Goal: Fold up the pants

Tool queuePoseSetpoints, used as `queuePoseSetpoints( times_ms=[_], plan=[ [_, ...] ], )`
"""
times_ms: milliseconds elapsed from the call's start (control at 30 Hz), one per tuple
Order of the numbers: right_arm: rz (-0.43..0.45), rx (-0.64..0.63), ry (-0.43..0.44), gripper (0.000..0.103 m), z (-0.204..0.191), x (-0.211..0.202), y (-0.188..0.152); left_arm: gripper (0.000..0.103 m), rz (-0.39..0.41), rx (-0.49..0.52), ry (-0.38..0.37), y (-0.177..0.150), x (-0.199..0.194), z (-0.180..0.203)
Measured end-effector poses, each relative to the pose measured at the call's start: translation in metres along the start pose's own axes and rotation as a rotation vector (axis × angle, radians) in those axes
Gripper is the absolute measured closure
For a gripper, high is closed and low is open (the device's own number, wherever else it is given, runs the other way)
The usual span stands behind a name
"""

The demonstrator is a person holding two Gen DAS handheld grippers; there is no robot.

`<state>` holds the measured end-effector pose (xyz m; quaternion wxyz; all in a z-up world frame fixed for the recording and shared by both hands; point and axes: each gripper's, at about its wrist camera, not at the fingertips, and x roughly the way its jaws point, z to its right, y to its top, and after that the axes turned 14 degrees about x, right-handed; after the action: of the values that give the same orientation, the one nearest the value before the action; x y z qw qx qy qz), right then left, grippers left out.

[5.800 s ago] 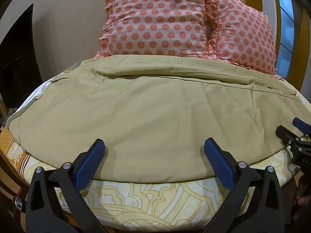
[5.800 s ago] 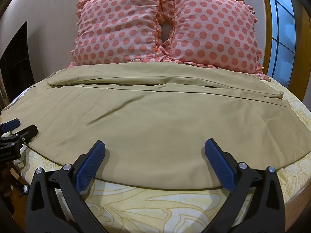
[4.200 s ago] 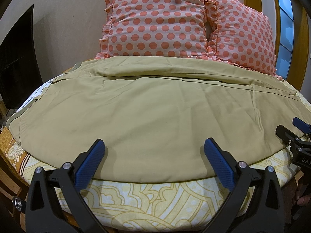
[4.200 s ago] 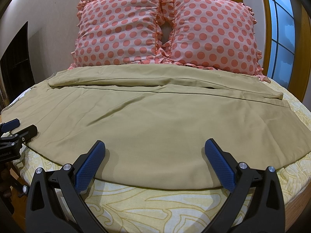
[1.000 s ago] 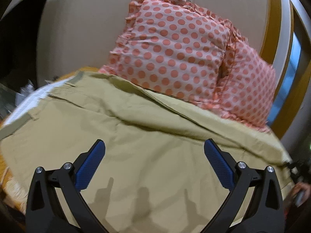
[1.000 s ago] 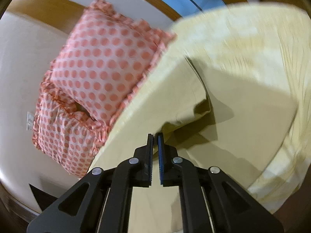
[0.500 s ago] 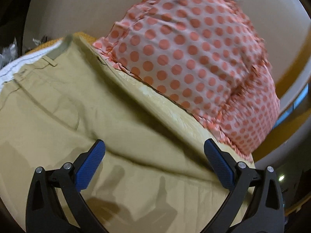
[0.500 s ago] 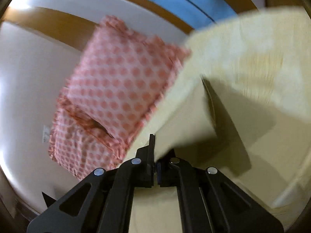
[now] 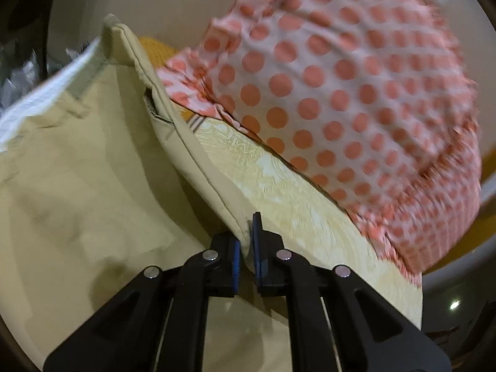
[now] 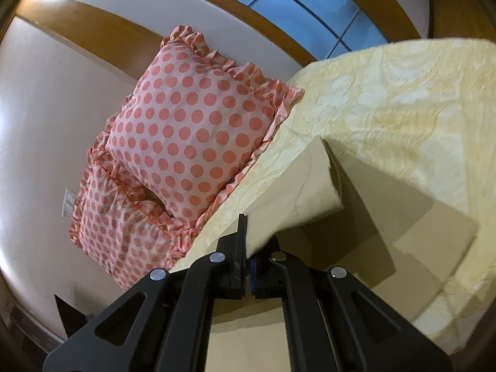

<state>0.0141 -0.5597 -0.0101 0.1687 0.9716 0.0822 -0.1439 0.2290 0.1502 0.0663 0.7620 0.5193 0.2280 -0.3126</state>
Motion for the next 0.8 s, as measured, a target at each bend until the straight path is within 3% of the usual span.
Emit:
queuePoseSetpoints(
  times_ms=[100,233,333,433,467,500,533,567,600,667,800],
  plan=[
    [0.024,-0.009,-0.022,0.102,0.008,-0.012,0.000,0.096,0.053,0.034,-0.017,-0.047,-0.061,-0.001],
    [0.047,-0.003,-0.072,0.102,0.023,-0.028,-0.005,0.096,0.038,-0.011,-0.034,-0.115,-0.108,-0.021],
    [0.072,-0.027,-0.154,0.101,0.032,-0.037,-0.013,0.096,0.004,-0.026,0.009,-0.156,-0.119,-0.030],
    [0.106,-0.030,-0.225,0.097,0.037,-0.050,-0.019,0.095,-0.030,-0.064,-0.003,-0.183,-0.118,-0.039],
    [0.140,-0.027,-0.259,0.083,0.038,-0.058,-0.020,0.093,-0.014,-0.069,-0.010,-0.190,-0.122,-0.042],
    [0.177,-0.026,-0.285,0.058,0.038,-0.064,-0.021,0.088,0.002,-0.069,-0.011,-0.194,-0.126,-0.043],
    [0.213,-0.030,-0.308,0.046,0.039,-0.070,-0.023,0.084,0.020,-0.067,-0.007,-0.196,-0.132,-0.043],
    [0.235,-0.039,-0.331,0.039,0.039,-0.073,-0.024,0.071,0.046,-0.064,0.005,-0.197,-0.139,-0.043],
    [0.239,-0.049,-0.346,0.039,0.040,-0.073,-0.025,0.057,0.060,-0.060,0.008,-0.197,-0.142,-0.041],
    [0.248,-0.087,-0.373,0.039,0.040,-0.069,-0.030,0.040,0.097,-0.060,0.046,-0.198,-0.153,-0.041],
    [0.245,-0.194,-0.367,0.045,0.029,-0.055,-0.052,0.031,0.125,-0.071,0.078,-0.200,-0.160,-0.046]
  ],
)
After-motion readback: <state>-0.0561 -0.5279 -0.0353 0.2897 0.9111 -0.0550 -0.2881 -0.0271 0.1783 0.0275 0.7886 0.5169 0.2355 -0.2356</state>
